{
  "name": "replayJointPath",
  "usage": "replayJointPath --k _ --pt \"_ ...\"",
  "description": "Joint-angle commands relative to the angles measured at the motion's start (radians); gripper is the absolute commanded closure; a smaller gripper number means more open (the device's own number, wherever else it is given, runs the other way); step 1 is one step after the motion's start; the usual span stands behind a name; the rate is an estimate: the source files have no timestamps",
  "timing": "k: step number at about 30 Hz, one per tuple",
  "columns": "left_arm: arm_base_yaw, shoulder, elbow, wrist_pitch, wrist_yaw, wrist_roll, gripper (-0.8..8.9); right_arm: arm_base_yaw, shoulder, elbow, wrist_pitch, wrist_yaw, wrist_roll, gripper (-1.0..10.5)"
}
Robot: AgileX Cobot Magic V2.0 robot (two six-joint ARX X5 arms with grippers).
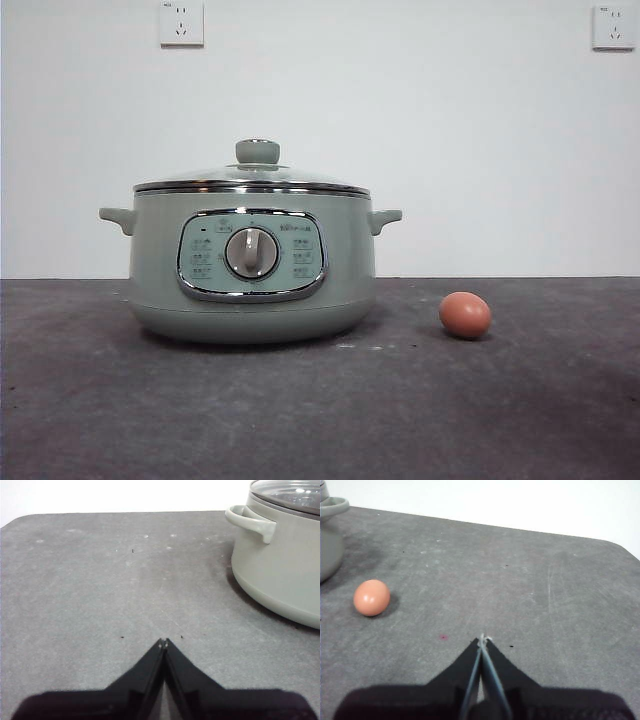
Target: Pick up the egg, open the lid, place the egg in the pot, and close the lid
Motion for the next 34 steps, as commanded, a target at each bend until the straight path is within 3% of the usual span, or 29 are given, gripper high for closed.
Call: replayJointPath --k 1,4,10,20,28,34 --pt "0.003 0.0 -0.01 0.006 0.0 -0.007 8.17 -0.001 -0.001 -0.008 0.006 -0.004 0.005 9.5" --pt "0.003 0.0 -0.01 0.006 0.002 -0.041 8.17 0.0 -0.001 -0.008 0.011 -0.004 0.012 9.5" --pt "0.003 0.0 -0.01 0.006 0.006 -0.076 8.17 -0.001 -0.001 -0.008 0.022 -0.036 0.204 9.5" --pt "0.003 0.013 0.082 -0.048 0.082 -0.183 8.2 0.0 0.0 0.024 0.092 -0.098 0.393 9.6" --pt "0.002 0.107 0.272 -0.11 0.184 -0.206 8.2 0.0 0.075 0.201 0.079 -0.148 0.41 9.6" --pt "0.002 0.223 0.455 -0.183 0.261 -0.188 8.2 0.0 0.233 0.43 -0.075 -0.219 0.39 9.6"
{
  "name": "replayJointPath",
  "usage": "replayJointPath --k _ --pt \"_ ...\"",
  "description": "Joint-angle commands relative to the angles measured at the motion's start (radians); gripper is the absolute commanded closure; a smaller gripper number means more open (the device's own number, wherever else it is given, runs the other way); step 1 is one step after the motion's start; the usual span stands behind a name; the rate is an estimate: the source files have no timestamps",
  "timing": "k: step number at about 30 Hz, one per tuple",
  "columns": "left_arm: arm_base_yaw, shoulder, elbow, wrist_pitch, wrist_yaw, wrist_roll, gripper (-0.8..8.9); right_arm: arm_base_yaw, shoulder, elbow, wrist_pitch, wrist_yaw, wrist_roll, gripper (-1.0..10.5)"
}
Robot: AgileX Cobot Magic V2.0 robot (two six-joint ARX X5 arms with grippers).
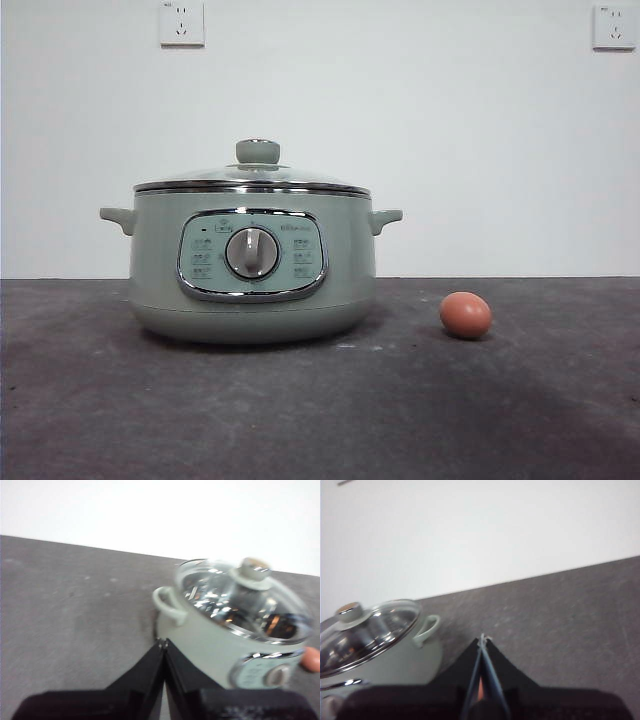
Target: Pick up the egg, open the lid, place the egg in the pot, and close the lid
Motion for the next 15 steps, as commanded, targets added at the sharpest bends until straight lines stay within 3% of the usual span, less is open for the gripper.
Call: replayJointPath --k 1,7,15 --pt "0.002 0.053 0.083 -0.042 0.053 0.013 8.2 0.0 0.08 0.12 -0.073 -0.03 -0.026 9.6" --pt "0.002 0.165 0.269 -0.177 0.143 0.05 8.2 0.0 0.266 0.389 -0.276 -0.08 -0.142 9.6" --pt "-0.01 0.301 0.541 -0.439 0.211 0.171 8.2 0.0 0.471 0.689 -0.631 -0.101 -0.301 9.6"
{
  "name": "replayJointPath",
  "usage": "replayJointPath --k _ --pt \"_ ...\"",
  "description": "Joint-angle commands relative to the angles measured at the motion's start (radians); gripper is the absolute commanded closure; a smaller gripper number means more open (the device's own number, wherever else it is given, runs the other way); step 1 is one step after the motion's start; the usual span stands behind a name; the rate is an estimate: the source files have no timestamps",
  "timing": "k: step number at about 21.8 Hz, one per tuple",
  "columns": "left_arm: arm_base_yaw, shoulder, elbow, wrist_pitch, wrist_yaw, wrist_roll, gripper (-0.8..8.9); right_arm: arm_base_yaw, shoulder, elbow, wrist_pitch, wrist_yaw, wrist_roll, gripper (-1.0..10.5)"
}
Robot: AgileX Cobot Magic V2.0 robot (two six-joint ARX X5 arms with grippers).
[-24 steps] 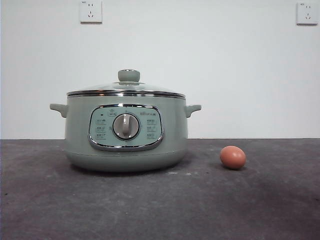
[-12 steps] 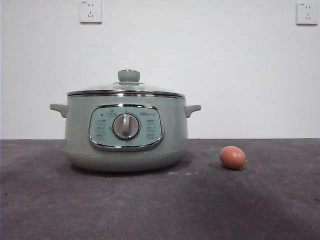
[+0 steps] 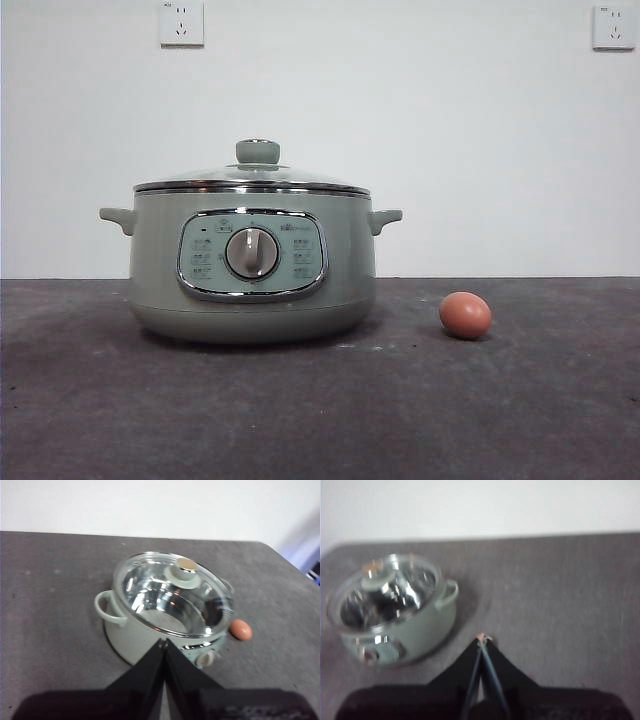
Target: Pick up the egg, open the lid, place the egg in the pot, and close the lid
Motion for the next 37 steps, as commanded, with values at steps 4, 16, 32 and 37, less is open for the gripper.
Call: replayJointPath --k 4,16,32,37 --pt "-0.033 0.066 0.13 -0.097 0.011 0.078 8.2 0.0 0.081 0.104 -0.155 -0.068 -0.106 9.6" --pt "-0.056 0.139 0.196 -0.135 0.085 0.077 2.59 0.0 0.1 0.112 -0.171 -0.091 -0.095 6.4" --pt "-0.158 0.287 0.212 0.004 0.094 0.074 0.93 0.0 0.13 0.112 -0.171 -0.134 -0.093 2.5" --pt "-0.27 0.519 0.336 0.076 0.017 0.102 0.93 0.0 0.16 0.112 -0.181 -0.136 -0.093 2.5"
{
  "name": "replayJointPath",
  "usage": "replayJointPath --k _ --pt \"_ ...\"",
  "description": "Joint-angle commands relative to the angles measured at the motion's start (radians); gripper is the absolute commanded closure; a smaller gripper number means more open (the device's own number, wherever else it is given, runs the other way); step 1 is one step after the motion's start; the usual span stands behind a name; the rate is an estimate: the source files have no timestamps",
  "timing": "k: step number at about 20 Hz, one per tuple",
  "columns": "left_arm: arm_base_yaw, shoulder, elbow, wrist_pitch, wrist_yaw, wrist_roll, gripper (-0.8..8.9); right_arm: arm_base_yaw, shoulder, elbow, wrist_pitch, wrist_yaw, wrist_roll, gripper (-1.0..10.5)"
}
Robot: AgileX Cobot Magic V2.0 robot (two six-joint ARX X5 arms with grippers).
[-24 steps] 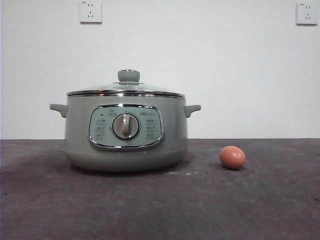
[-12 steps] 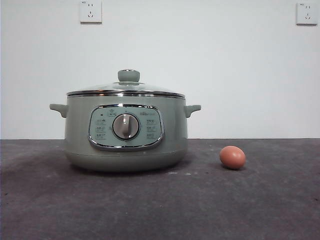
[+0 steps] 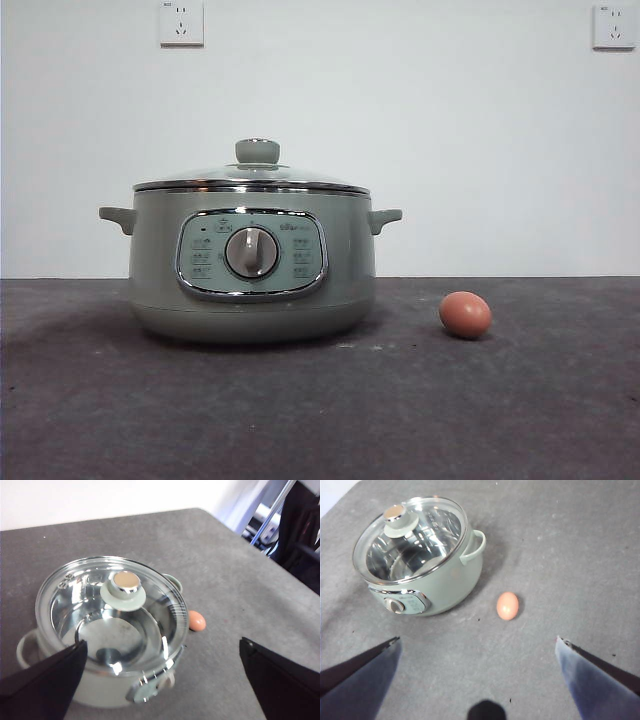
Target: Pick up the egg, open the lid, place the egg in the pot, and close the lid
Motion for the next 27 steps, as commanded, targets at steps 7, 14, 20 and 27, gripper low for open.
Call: replayJointPath --k 7,14,20,27 --pt "-0.173 0.457 0.327 0.019 -0.184 0.092 0.94 0.0 0.026 0.004 -0.023 -0.012 -0.001 2.5" --pt "-0.247 0.7 0.438 0.05 -0.316 0.155 0.94 0.0 0.04 0.004 -0.022 -0.011 -0.001 2.5" --pt "-0.249 0.788 0.438 0.08 -0.318 0.155 0.94 0.0 0.054 0.004 -0.018 -0.011 -0.001 2.5" --pt "-0.249 0.81 0.438 0.1 -0.344 0.154 3.01 0.0 0.061 0.004 -0.015 -0.011 -0.001 2.6"
